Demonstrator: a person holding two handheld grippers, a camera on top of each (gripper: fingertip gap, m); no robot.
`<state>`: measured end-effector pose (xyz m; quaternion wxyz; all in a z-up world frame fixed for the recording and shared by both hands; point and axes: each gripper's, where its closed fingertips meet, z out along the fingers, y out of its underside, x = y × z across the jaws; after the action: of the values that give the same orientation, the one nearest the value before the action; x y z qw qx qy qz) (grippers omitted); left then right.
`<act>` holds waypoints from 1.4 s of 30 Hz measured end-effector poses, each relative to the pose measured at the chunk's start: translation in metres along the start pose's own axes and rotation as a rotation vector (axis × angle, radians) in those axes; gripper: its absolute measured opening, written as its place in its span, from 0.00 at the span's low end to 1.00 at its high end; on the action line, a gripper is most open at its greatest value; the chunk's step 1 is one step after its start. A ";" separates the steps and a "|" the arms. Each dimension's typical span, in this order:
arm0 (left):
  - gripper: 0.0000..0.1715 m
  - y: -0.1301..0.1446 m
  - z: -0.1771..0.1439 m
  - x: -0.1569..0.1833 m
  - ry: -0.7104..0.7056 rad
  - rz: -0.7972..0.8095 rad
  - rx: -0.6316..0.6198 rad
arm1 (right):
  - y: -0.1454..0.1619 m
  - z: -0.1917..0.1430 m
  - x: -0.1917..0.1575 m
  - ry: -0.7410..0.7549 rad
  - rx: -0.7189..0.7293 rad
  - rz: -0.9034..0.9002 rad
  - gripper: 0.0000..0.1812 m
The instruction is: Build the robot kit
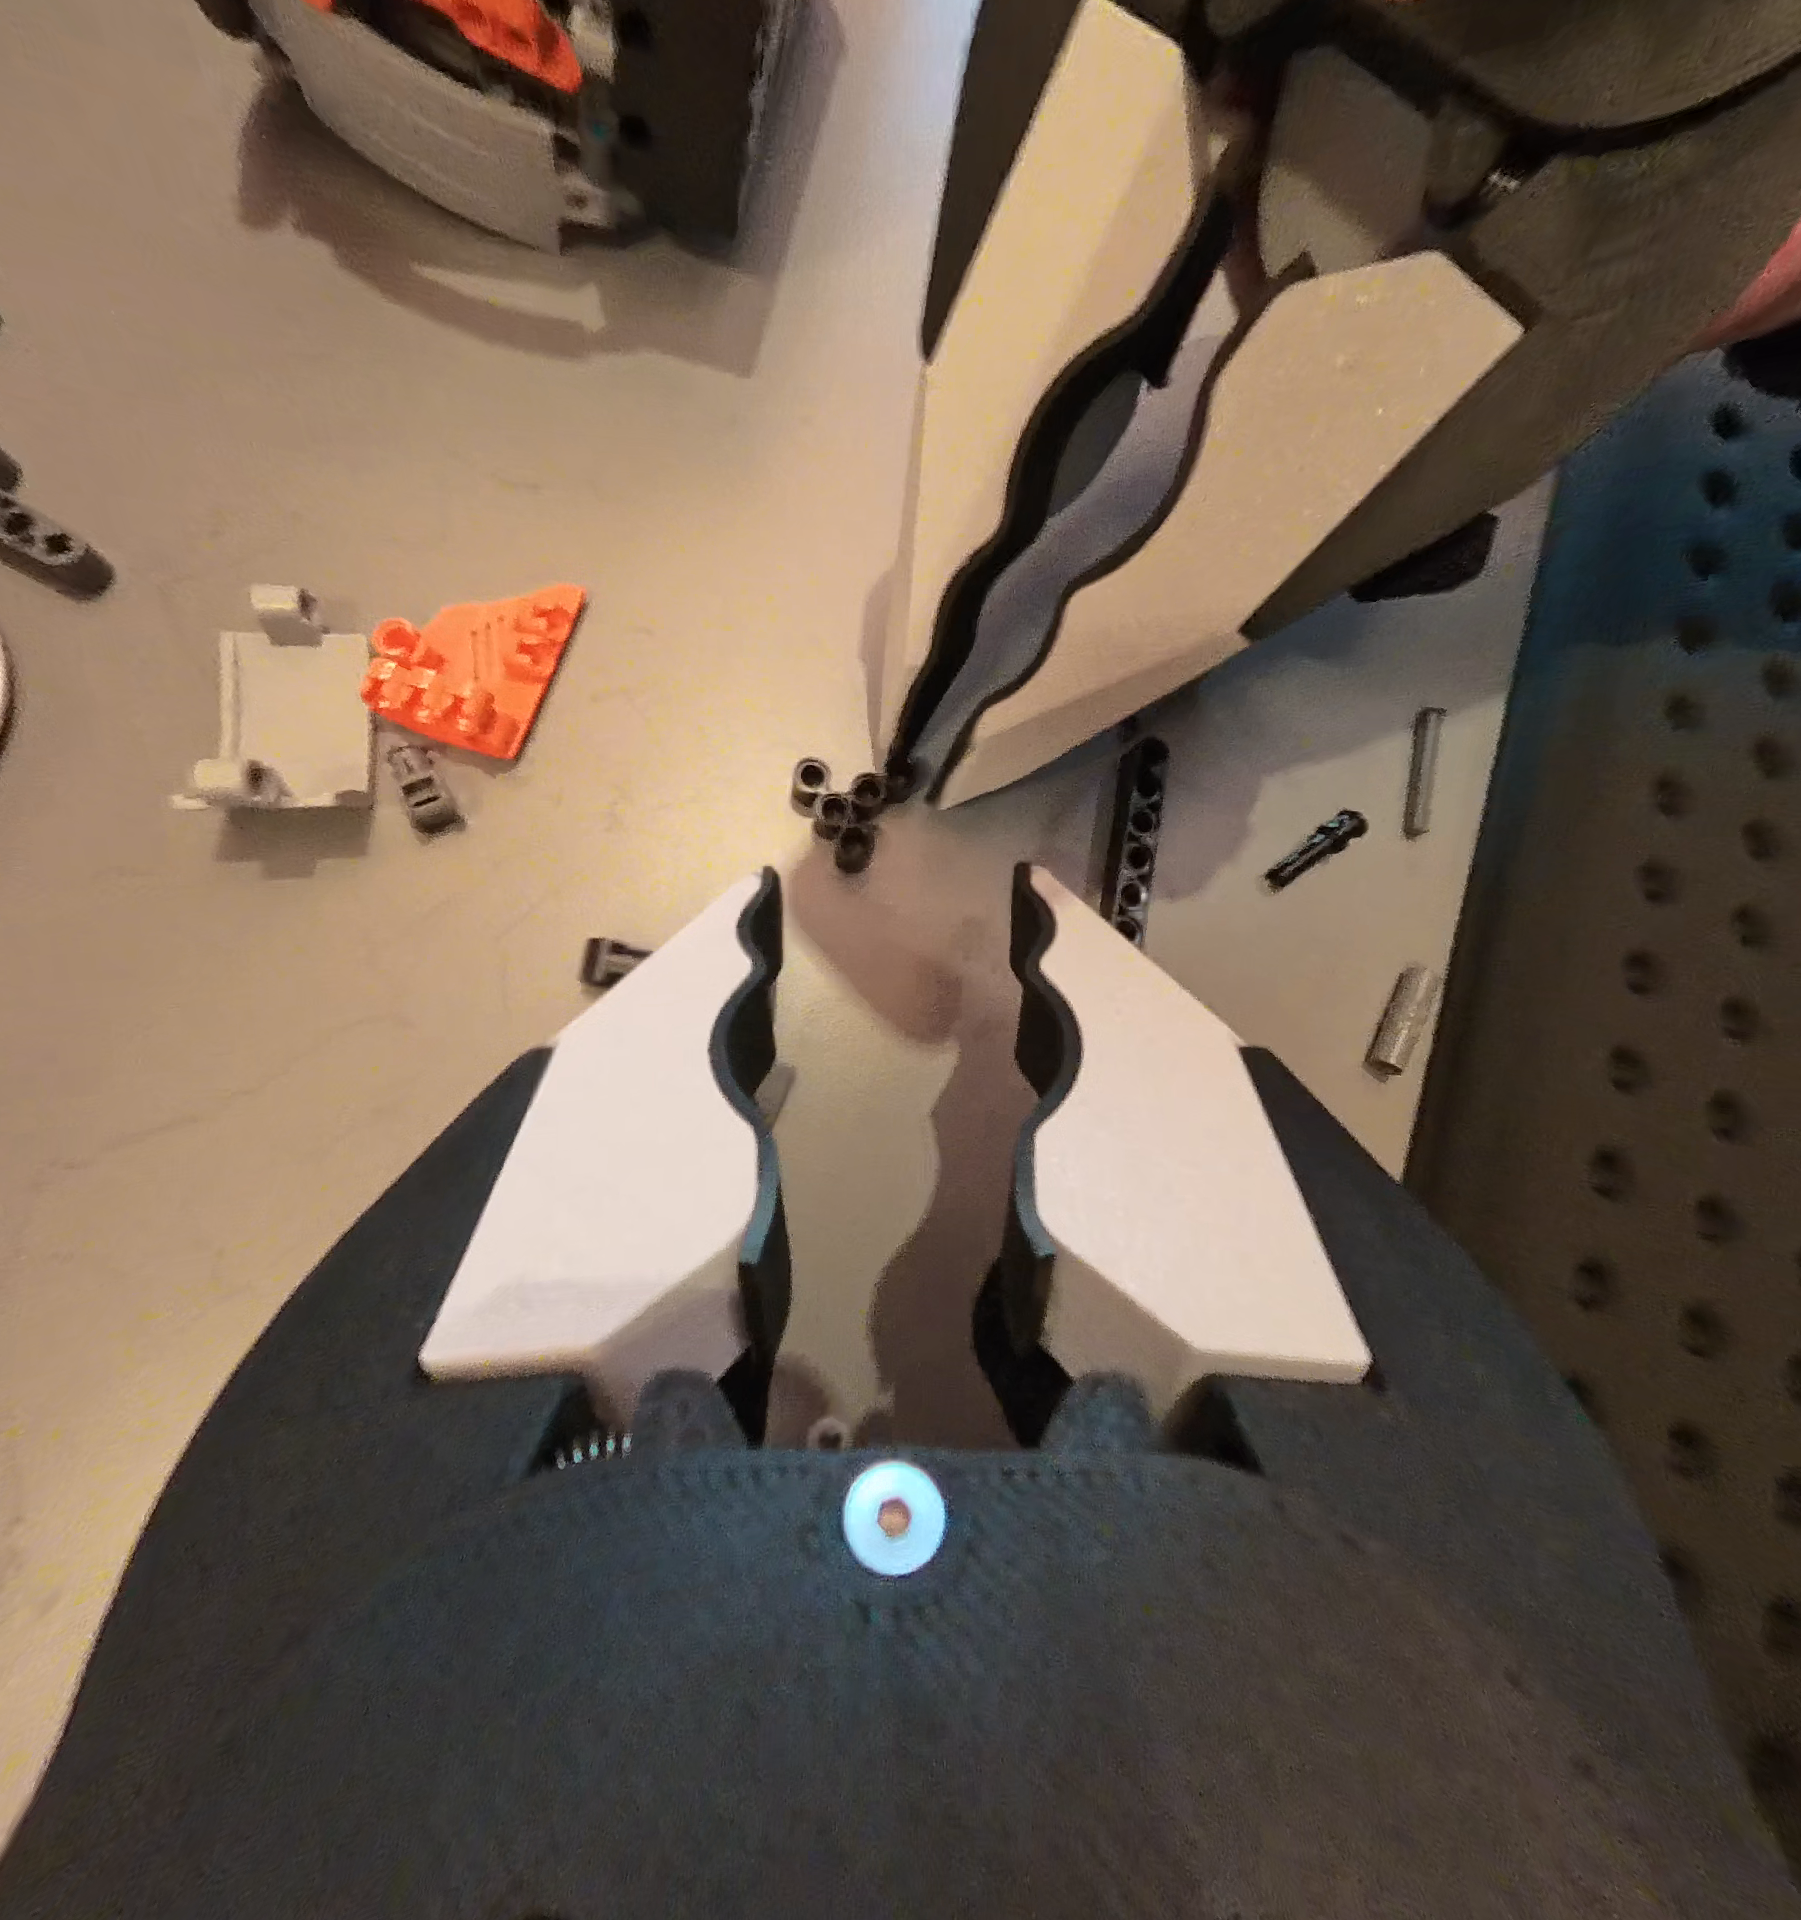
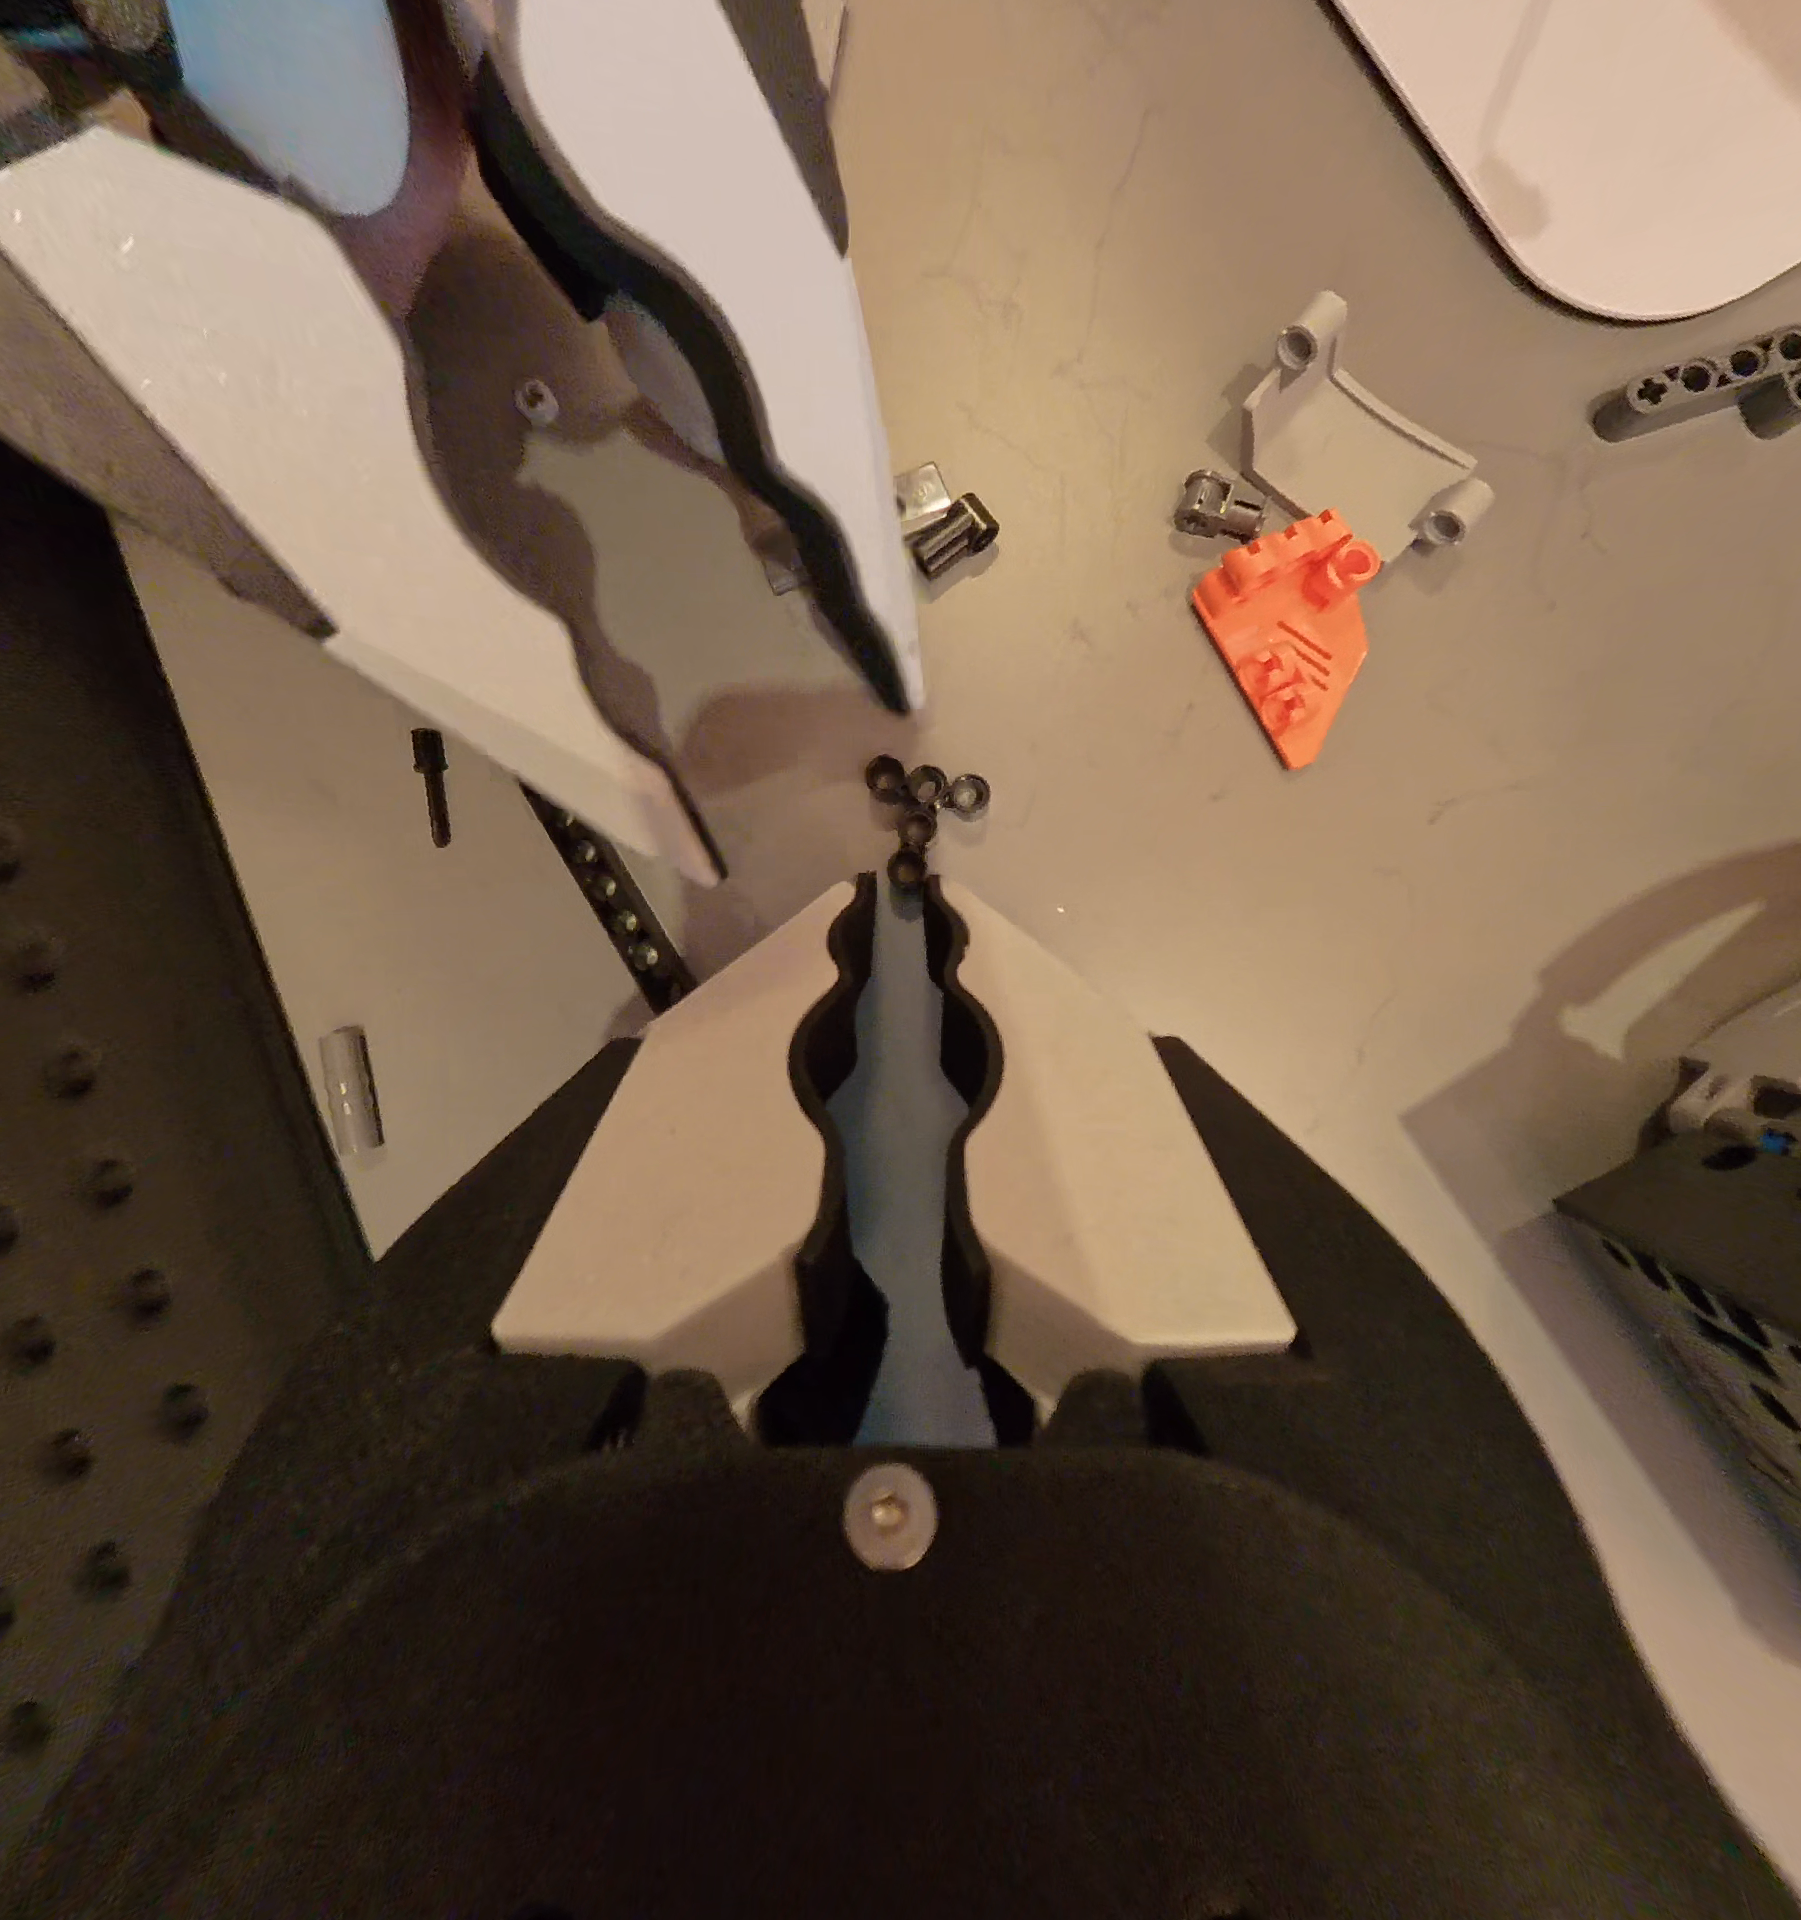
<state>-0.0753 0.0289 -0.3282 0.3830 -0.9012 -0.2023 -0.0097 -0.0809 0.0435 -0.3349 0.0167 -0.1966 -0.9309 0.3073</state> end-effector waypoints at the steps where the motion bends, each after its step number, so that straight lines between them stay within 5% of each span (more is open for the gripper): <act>1: 0.25 0.001 0.003 0.005 0.022 0.013 -0.007 | 0.000 0.000 0.000 0.001 0.001 0.002 0.03; 42: 0.21 0.002 -0.013 0.037 0.129 -0.032 0.028 | 0.019 -0.011 -0.010 -0.245 -0.087 -0.302 0.03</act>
<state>-0.0390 0.0323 -0.3139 0.4078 -0.8899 -0.1916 -0.0708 -0.0633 0.0596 -0.3357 -0.0595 -0.0165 -0.9573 0.2825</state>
